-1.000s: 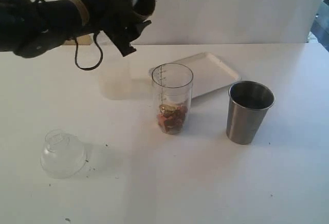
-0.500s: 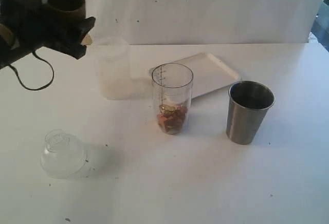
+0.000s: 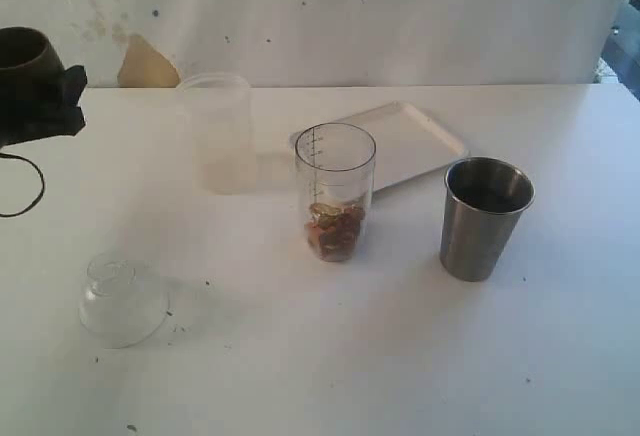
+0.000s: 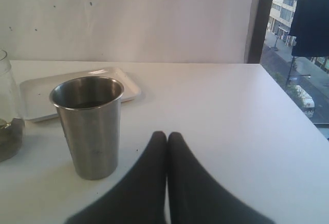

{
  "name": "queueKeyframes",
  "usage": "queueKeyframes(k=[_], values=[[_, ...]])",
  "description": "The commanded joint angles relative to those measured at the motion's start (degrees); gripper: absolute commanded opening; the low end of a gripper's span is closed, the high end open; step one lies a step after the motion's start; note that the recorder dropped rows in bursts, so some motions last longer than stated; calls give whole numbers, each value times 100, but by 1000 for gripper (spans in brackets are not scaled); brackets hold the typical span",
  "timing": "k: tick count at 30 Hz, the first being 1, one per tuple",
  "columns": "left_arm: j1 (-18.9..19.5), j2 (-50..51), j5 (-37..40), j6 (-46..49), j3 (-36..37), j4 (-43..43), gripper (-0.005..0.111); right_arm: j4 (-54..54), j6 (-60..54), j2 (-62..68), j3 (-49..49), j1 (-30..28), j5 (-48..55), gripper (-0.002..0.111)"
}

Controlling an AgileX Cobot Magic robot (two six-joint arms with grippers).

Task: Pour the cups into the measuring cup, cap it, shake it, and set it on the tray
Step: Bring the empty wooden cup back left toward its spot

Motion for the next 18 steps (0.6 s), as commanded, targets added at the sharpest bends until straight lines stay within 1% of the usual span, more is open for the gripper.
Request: queueKeyframes(k=[1, 5, 7, 13, 18], values=[[199, 535, -525, -142, 12, -112, 0, -1, 25, -25, 38, -1, -40, 0], [215, 1062, -934, -142, -28, -234, 0, -1, 25, -25, 38, -1, -40, 0], [215, 1331, -985, -142, -148, -155, 0, -1, 25, -25, 38, -1, -40, 0], [215, 2073, -974, -142, -764, 323, 0, -1, 25, -25, 38, -1, -40, 0], [215, 2681, -707, -142, -1278, 577, 0, -1, 25, -25, 38, -1, -40, 0]])
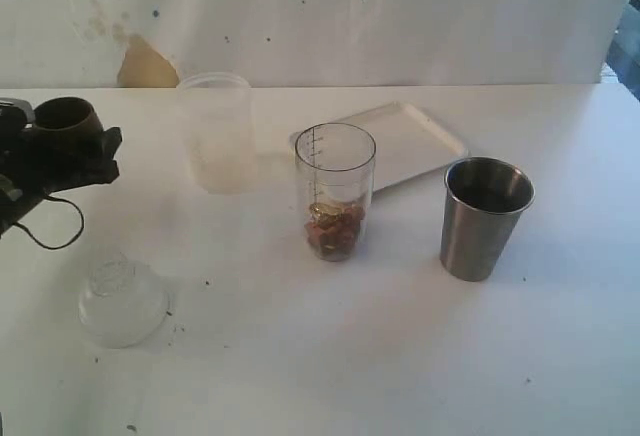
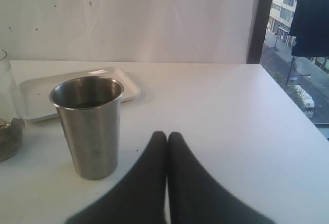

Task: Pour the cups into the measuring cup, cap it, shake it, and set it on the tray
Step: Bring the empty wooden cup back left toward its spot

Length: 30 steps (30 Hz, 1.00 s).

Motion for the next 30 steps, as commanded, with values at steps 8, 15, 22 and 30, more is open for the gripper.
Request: queueKeyframes(k=[8, 15, 22, 30], values=[[7, 941, 215, -40, -757, 395, 0, -1, 25, -25, 38, -1, -40, 0], [7, 1109, 212, -40, -794, 413, 23, -1, 25, -25, 38, -1, -40, 0], [7, 1109, 212, -40, -794, 413, 79, -1, 25, -25, 38, -1, -40, 0], [7, 1109, 201, -17, -794, 413, 105, -1, 25, -25, 38, -1, -40, 0]])
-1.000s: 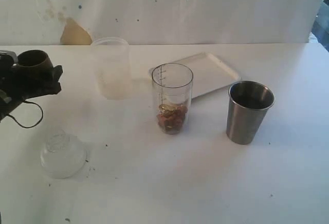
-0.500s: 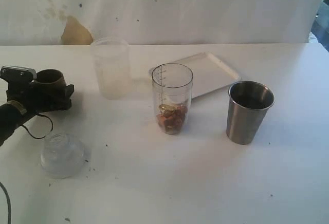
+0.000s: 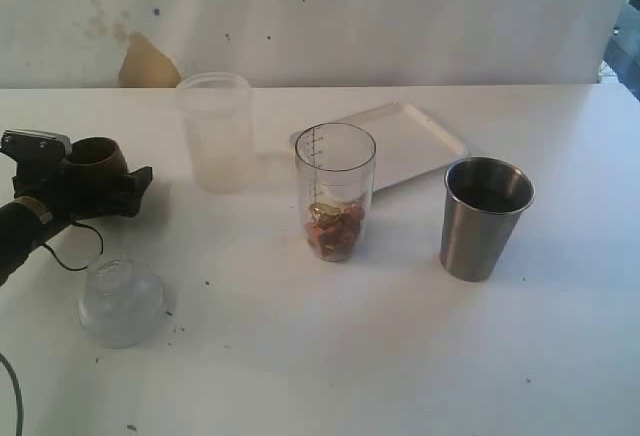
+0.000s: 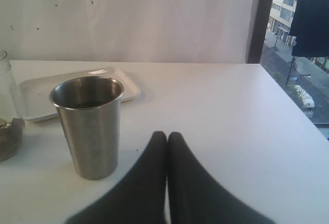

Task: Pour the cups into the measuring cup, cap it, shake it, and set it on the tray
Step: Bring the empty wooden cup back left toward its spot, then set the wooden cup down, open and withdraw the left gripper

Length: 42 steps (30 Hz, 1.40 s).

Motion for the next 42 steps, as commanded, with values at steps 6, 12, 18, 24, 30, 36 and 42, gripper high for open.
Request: queueKeyframes(k=[6, 12, 18, 24, 30, 36, 42], values=[[7, -246, -83, -17, -36, 14, 105, -1, 25, -25, 38, -1, -40, 0], [7, -777, 328, -42, -36, 14, 105, -1, 25, -25, 38, -1, -40, 0], [7, -1371, 1174, -42, -36, 14, 105, -1, 25, -25, 38, -1, -40, 0], [-3, -1745, 1291, -144, -36, 222, 105, -1, 25, -25, 38, -1, -40, 0], [-3, -2048, 1487, -573, -36, 237, 105, -1, 25, -25, 38, -1, -40, 0], [-3, -2405, 1696, -1260, -36, 319, 105, -1, 25, -25, 38, -1, -40, 0], [-3, -2982, 2650, -1812, -36, 755, 105, -1, 25, -25, 38, -1, -40, 0]])
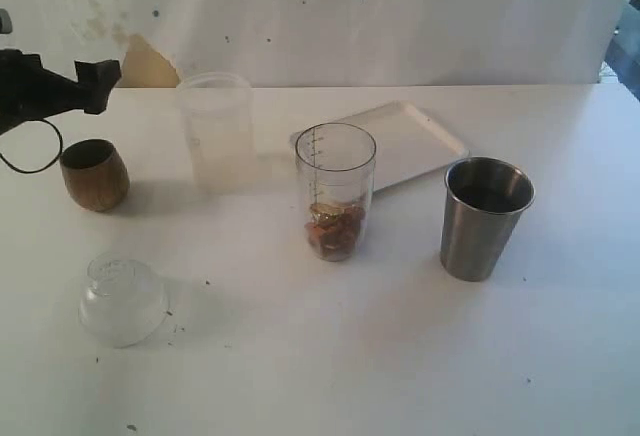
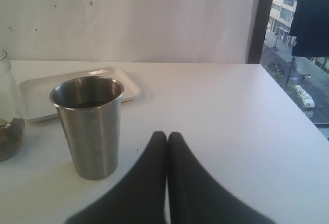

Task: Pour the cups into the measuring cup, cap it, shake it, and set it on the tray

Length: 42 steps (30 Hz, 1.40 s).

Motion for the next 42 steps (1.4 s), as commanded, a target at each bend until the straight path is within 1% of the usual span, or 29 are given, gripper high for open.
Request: queueKeyframes(k=[1, 9, 10, 14, 16, 21, 23, 25, 26, 28, 29, 31, 33, 36, 38, 42], values=[[-12, -512, 873, -583, -10, 233, 105, -1, 25, -25, 38, -1, -40, 0], [-12, -1319, 2675, -726, 1, 233, 105, -1, 25, -25, 38, -1, -40, 0], [-12, -1413, 2839, -769, 34, 222, 105, -1, 25, -25, 38, -1, -40, 0], [-12, -1880, 2940, -1185, 491, 224, 105, -1, 25, -25, 38, -1, -40, 0], [-12, -2112, 3209, -1307, 655, 223, 105, -1, 25, -25, 38, -1, -40, 0], [-32, -2622, 4446, -1366, 781, 169, 105, -1, 25, -25, 38, -1, -40, 0], [-63, -2791, 4764, -1287, 781, 171, 105, -1, 25, -25, 38, -1, -40, 0], [-76, -2919, 4990, -1041, 781, 5, 105, -1, 25, -25, 38, -1, -40, 0], [-114, -2984, 5135, -844, 781, -211, 105, -1, 25, -25, 38, -1, -40, 0], [-191, -3074, 5442, -369, 756, -761, 105, -1, 25, -25, 38, -1, -40, 0], [-289, -3133, 5839, 344, 701, -1442, 105, -1, 25, -25, 38, -1, -40, 0], [-358, -3229, 6078, 1139, 689, -2043, 105, -1, 25, -25, 38, -1, -40, 0], [-372, -3433, 6066, 1273, 689, -2492, 105, -1, 25, -25, 38, -1, -40, 0], [-372, -3904, 6145, 1618, 707, -2522, 105, -1, 25, -25, 38, -1, -40, 0], [-372, -4322, 5967, 1617, 879, -2697, 105, -1, 25, -25, 38, -1, -40, 0], [-386, -5149, 5937, 1681, 1308, -2697, 105, -1, 25, -25, 38, -1, -40, 0]])
